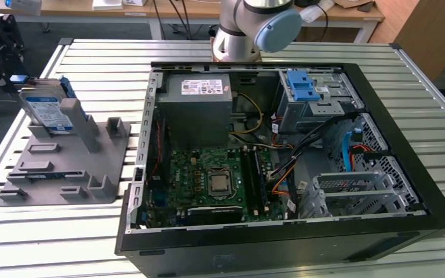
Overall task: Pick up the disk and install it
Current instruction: 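Pick up the disk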
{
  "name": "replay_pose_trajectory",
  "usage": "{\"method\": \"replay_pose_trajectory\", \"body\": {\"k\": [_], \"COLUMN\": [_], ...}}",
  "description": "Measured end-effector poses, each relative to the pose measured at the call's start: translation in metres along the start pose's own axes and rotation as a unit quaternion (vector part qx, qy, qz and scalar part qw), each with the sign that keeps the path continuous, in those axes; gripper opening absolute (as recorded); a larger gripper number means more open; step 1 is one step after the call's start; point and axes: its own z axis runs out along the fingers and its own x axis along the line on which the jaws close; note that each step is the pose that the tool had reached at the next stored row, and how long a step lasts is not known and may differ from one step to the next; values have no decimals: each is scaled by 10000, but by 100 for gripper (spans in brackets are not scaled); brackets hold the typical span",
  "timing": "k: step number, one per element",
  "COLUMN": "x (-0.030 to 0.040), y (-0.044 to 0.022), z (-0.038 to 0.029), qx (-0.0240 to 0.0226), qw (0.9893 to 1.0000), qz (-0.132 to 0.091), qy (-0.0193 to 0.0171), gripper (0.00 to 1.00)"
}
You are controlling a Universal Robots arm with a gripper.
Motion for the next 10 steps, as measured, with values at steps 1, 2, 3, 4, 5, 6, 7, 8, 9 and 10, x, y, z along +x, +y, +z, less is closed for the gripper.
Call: {"method": "replay_pose_trajectory", "body": {"k": [1, 2, 3, 4, 5, 6, 7, 8, 9, 10], "x": [0, 0, 0, 0, 0, 0, 0, 0, 0, 0], "y": [1, 1, 1, 2, 1, 1, 1, 2, 1, 1], "z": [13, 23, 26, 26, 29, 31, 31, 31, 32, 32], "qx": [0, 0, -1, -1, 0, 0, 0, 0, 0, 0], "qw": [10000, 10000, 10000, 10000, 10000, 10000, 10000, 10000, 10000, 10000], "qz": [0, 0, 0, 0, 0, 0, 0, 0, 0, 0], "qy": [0, 0, 0, 1, 0, 0, 0, 0, 0, 0], "gripper": [55, 55, 55, 55, 55, 55, 55, 55, 55, 55]}}
